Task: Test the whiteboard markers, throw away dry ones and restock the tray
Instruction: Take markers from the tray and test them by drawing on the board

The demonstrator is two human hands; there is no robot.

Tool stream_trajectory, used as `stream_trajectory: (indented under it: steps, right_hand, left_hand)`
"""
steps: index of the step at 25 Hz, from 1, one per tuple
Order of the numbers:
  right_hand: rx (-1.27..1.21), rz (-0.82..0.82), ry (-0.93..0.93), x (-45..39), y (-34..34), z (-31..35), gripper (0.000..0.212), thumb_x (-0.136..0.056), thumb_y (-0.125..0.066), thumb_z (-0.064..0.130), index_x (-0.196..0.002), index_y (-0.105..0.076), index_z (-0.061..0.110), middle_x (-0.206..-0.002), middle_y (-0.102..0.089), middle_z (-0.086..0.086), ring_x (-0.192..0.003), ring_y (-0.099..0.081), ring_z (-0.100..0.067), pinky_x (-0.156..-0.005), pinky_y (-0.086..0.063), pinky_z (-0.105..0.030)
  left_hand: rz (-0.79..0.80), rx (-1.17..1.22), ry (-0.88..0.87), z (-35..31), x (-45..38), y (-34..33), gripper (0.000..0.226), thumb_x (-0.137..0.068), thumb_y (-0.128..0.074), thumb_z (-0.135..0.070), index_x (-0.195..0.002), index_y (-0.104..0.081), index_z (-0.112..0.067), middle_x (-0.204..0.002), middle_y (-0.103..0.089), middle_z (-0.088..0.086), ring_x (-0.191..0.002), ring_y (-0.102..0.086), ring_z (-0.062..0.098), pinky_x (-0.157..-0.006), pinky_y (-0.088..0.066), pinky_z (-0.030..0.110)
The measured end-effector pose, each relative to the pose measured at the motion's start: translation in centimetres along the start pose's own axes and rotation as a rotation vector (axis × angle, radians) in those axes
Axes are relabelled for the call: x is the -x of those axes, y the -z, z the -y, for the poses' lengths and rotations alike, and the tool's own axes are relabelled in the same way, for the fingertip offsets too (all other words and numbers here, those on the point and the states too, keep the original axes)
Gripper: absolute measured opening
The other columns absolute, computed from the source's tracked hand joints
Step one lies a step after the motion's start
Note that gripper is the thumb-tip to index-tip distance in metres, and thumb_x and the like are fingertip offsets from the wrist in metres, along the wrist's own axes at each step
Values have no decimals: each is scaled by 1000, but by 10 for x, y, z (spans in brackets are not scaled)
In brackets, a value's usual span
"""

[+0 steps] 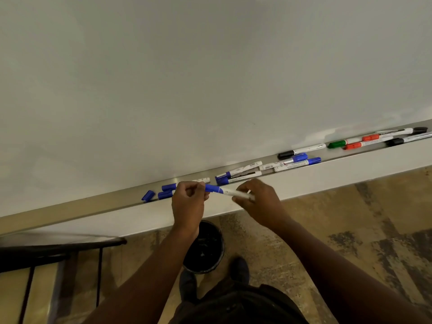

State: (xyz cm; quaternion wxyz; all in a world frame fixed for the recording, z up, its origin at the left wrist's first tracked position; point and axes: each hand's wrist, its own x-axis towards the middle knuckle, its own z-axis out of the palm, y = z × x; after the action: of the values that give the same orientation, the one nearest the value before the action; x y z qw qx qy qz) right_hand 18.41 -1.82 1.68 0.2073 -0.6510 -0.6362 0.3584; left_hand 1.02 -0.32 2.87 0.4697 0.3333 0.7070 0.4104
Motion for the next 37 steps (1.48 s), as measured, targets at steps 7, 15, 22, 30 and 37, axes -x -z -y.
stream_trajectory:
  steps: [7,15,22,30,37]
  right_hand:
    - [-528,479,-165,15,-30,60,25,-103,-41,29,-104,-60,12,-74,-60,0,-58,-51,-10,-52,-42,-20]
    - [-960,642,-377,16,-73,131,34,-103,-38,36,-91,-53,8,-63,-48,-5,-44,-37,-10,-39,-30,-19]
    - [-537,441,-268,20,-119,176,31,-102,-40,35,-108,-61,13,-99,-68,-17,-89,-67,-31,-83,-56,-43]
    - [-502,415,-243,27,-134,196,28,-102,-42,30,-104,-60,10,-99,-67,-21,-79,-63,-30,-71,-54,-41]
    - [-344,354,-135,34,-138,202,25,-103,-40,26,-111,-59,12,-99,-66,-7,-89,-64,-20,-83,-56,-33]
  left_hand:
    - [259,452,191,-6,6,42,30,-94,-51,-29,-113,-65,-11,-101,-73,7,-95,-67,20,-77,-52,35]
    - [168,664,254,-14,16,85,41,-100,-39,-41,-107,-62,-8,-104,-74,10,-100,-70,23,-83,-54,35]
    - [-213,564,202,-19,19,110,40,-102,-36,-42,-85,-55,-11,-50,-52,-1,-52,-57,13,-63,-50,28]
    - [-242,530,216,-25,17,134,38,-103,-35,-39,-84,-54,-12,-48,-50,-1,-45,-58,9,-62,-48,29]
    - [-218,519,188,-23,18,145,37,-103,-36,-36,-80,-51,-11,-43,-48,-3,-45,-57,10,-63,-48,29]
